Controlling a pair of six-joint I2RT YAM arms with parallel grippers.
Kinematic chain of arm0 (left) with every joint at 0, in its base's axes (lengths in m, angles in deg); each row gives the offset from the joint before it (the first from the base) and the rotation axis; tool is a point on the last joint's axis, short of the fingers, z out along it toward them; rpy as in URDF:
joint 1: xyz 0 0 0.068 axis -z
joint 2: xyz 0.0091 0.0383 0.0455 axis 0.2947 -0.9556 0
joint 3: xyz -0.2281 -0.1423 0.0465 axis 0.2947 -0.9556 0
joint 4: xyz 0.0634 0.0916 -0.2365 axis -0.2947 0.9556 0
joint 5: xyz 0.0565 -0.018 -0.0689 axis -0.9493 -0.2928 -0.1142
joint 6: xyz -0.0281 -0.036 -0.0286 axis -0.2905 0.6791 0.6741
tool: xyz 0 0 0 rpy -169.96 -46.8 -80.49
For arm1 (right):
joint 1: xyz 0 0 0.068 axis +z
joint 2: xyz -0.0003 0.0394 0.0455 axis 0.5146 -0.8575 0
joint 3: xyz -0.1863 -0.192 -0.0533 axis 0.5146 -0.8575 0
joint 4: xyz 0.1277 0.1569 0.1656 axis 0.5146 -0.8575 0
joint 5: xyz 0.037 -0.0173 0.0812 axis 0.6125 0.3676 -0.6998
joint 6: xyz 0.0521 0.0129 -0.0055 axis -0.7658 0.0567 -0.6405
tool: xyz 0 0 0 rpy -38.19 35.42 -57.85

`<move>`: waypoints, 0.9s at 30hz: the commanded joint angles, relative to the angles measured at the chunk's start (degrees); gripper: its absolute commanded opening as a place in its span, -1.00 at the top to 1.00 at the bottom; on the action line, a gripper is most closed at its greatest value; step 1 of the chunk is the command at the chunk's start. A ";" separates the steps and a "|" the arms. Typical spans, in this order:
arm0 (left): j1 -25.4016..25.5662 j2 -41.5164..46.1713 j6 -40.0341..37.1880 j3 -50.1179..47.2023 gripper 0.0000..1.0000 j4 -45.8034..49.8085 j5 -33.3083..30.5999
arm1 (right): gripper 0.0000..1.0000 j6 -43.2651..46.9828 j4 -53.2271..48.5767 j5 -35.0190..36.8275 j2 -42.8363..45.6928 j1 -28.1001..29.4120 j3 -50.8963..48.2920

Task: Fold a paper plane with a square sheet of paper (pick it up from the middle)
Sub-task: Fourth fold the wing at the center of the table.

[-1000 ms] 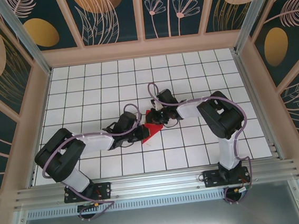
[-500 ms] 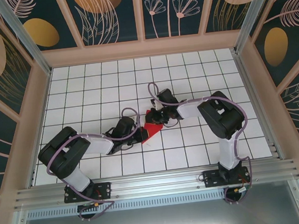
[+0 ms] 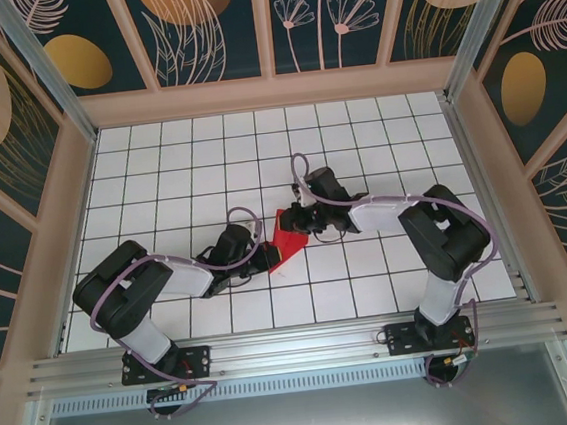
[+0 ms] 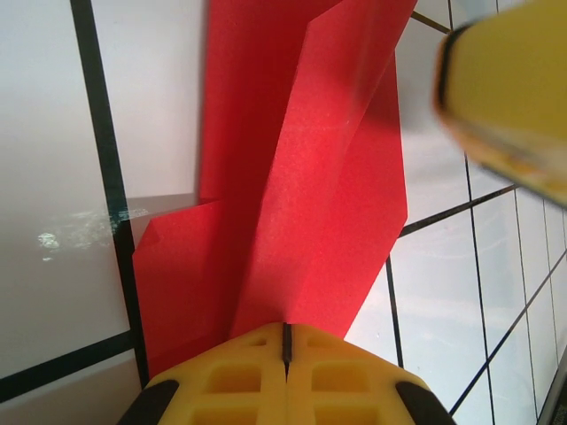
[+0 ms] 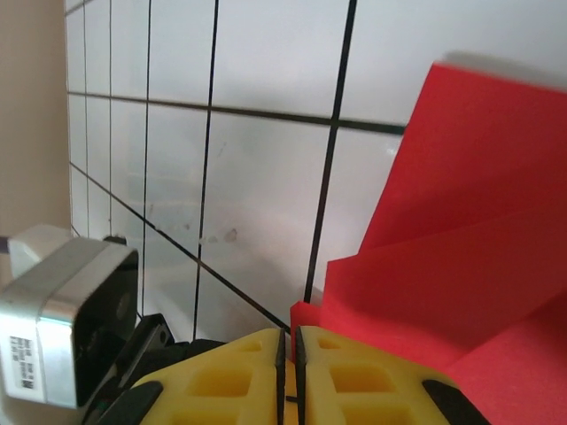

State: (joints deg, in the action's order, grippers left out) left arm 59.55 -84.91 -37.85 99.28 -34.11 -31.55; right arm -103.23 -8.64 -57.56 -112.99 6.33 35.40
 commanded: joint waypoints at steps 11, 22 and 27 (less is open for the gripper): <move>0.22 -4.93 0.97 -0.49 1.00 9.94 0.80 | 0.75 -2.27 1.94 0.61 -6.77 1.84 -1.48; 0.26 -5.69 1.87 -2.38 1.00 12.74 0.55 | 0.75 -1.37 -1.67 5.73 -9.32 -1.92 0.72; 0.20 -5.57 2.21 -4.15 1.00 13.10 0.06 | 0.73 -0.72 -1.50 4.13 -9.57 -4.39 1.98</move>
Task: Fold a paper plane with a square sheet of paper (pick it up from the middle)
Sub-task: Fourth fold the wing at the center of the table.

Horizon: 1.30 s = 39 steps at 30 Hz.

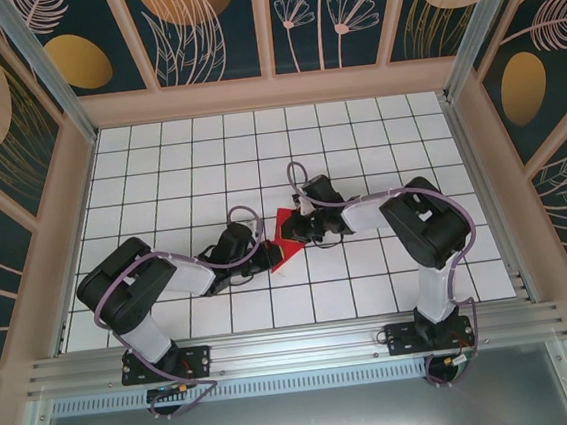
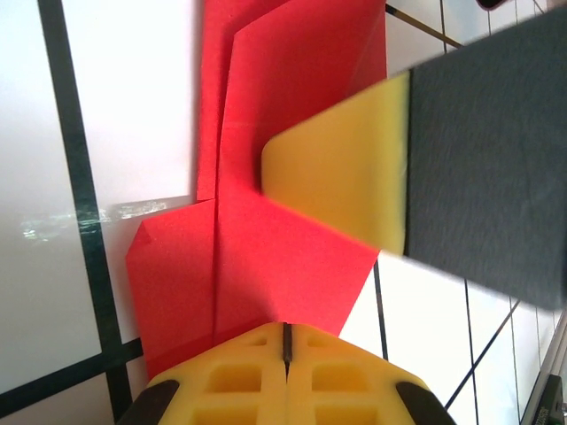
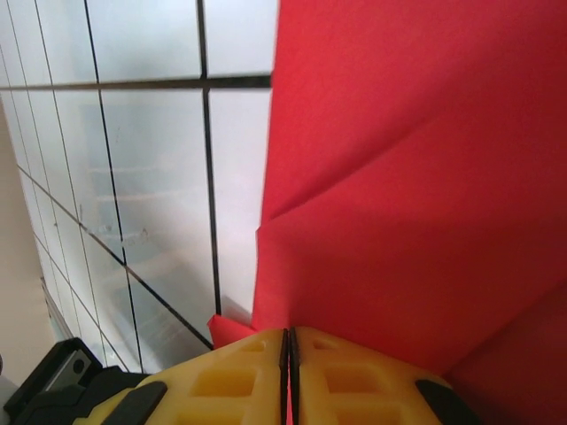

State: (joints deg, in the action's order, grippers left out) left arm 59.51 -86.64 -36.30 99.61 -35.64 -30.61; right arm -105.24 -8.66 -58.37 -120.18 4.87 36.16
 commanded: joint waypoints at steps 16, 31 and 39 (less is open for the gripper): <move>0.30 -4.02 0.04 -5.74 1.00 14.88 -0.89 | 0.71 4.83 -6.32 4.72 -6.84 -10.80 9.16; 0.26 -2.56 0.29 -5.74 1.00 15.32 -1.28 | 0.70 6.87 -9.65 4.48 -4.83 -14.88 14.06; 0.25 -1.80 0.14 -4.89 1.00 15.56 -1.41 | 0.66 7.86 -9.12 3.65 5.15 -11.93 8.94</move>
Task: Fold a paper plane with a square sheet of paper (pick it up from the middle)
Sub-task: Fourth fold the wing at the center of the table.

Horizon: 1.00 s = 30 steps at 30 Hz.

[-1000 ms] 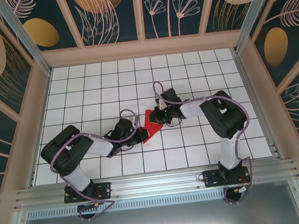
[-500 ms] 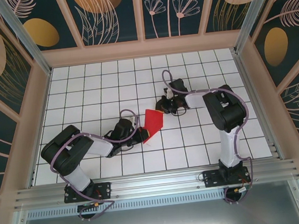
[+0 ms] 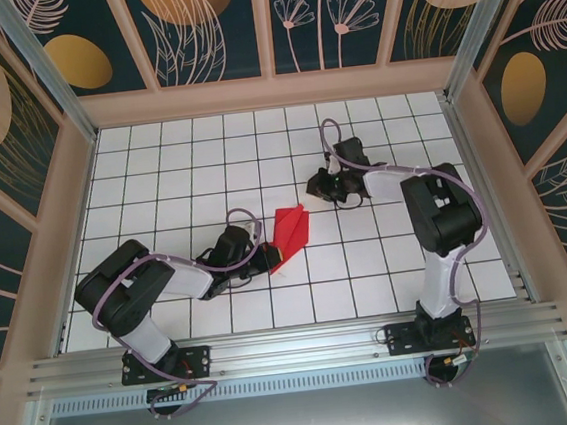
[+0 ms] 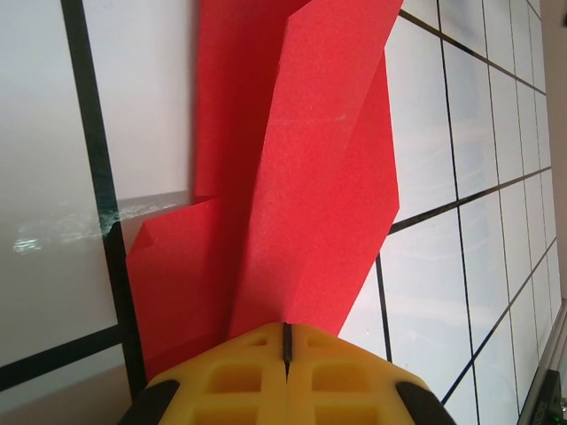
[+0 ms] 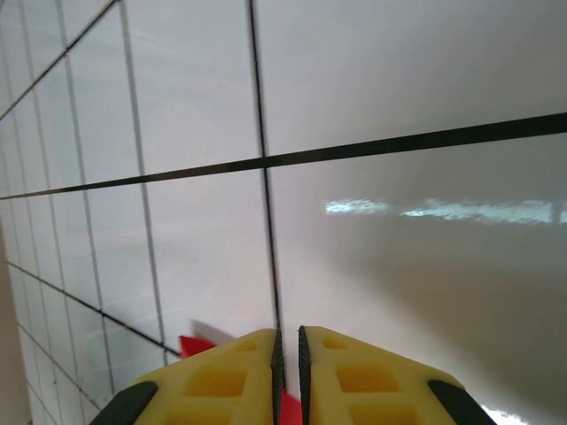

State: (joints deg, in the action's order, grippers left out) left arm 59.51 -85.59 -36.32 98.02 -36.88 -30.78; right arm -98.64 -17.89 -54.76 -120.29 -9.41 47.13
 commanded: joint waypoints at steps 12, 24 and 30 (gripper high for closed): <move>0.28 -0.09 -0.86 0.57 1.00 16.22 -0.41 | 0.68 -5.28 9.33 -1.13 3.61 13.80 -10.52; 0.30 4.14 -3.17 -0.27 1.00 21.62 1.75 | 0.70 -4.74 8.99 0.09 -4.22 11.92 -9.26; 0.27 4.82 -4.10 -2.79 1.00 25.03 0.99 | 0.71 -4.21 8.26 0.63 -4.13 11.85 -9.16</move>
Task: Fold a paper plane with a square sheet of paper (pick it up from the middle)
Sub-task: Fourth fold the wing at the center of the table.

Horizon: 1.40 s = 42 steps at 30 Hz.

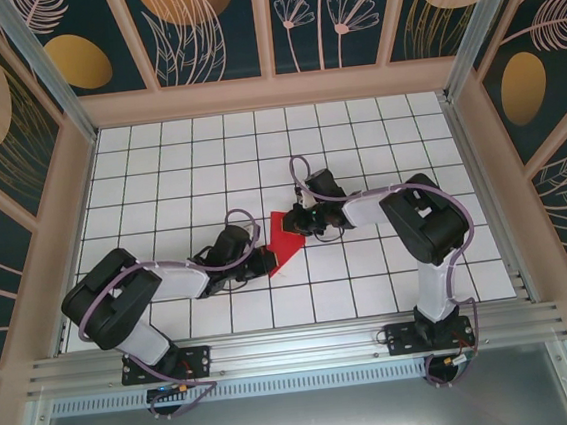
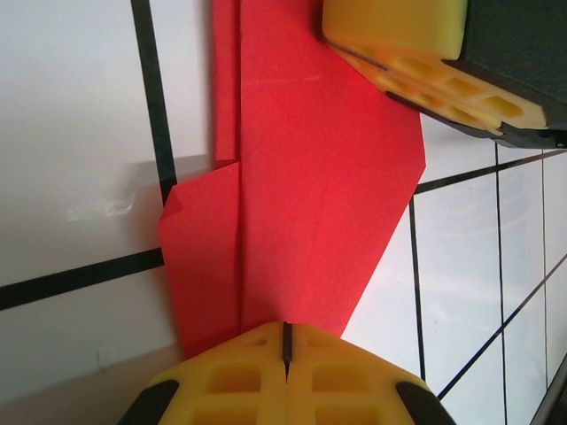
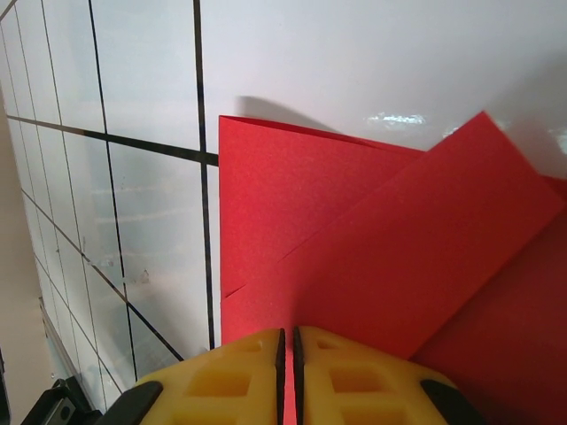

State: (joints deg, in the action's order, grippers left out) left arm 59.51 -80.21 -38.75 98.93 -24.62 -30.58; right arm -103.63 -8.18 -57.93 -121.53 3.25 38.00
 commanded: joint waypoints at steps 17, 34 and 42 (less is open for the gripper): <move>0.34 5.89 -9.17 -1.44 0.99 32.41 -3.96 | 0.71 1.30 -2.72 3.19 -3.24 -1.39 0.96; 0.34 9.97 -2.36 5.60 0.90 14.72 7.19 | 0.71 1.57 -3.66 3.88 -3.72 -0.72 1.38; 0.33 1.27 -3.46 6.65 0.87 13.05 8.43 | 0.72 1.74 -3.93 4.15 -4.15 -0.66 1.25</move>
State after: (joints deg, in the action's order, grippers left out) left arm 59.66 -77.59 -41.96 104.40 -10.41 -23.42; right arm -103.52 -9.08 -58.92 -122.45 3.14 39.37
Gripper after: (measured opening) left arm 0.073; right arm 0.142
